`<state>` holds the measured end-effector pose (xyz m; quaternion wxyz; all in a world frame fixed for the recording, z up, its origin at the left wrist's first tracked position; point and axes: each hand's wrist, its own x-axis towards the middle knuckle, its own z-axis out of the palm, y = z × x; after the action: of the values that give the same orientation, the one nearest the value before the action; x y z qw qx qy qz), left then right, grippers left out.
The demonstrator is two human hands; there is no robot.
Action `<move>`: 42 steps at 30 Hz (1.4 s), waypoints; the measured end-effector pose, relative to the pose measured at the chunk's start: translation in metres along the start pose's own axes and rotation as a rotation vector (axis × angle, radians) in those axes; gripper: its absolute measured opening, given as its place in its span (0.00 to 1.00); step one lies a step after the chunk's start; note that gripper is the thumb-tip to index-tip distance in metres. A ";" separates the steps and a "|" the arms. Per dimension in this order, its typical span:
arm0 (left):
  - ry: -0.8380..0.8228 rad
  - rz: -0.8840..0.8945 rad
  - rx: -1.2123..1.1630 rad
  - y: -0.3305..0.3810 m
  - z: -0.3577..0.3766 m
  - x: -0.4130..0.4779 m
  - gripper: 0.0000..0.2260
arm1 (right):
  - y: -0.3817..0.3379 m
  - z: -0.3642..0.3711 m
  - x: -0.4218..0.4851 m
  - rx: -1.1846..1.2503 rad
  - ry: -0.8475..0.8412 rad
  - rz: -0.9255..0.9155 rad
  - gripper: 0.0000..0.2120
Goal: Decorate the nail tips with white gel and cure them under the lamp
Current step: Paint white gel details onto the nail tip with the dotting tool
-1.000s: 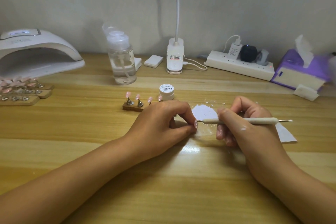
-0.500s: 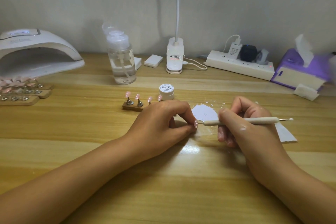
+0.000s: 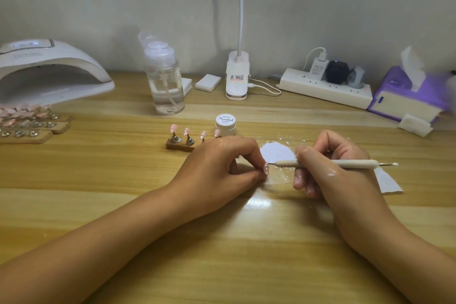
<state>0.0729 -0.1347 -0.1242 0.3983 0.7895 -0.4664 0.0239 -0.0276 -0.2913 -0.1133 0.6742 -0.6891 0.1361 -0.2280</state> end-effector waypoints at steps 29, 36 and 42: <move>-0.024 -0.024 0.036 -0.001 -0.001 -0.002 0.06 | 0.000 -0.004 0.001 0.088 0.045 -0.028 0.20; -0.030 -0.041 0.015 -0.004 0.000 -0.002 0.02 | -0.003 -0.002 -0.005 0.053 -0.002 -0.045 0.18; -0.044 -0.050 -0.005 -0.004 0.000 -0.002 0.01 | -0.002 -0.002 -0.004 0.072 0.064 -0.041 0.18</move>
<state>0.0744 -0.1321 -0.1276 0.3904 0.8003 -0.4551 -0.0047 -0.0320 -0.2913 -0.1114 0.6890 -0.6595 0.1353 -0.2683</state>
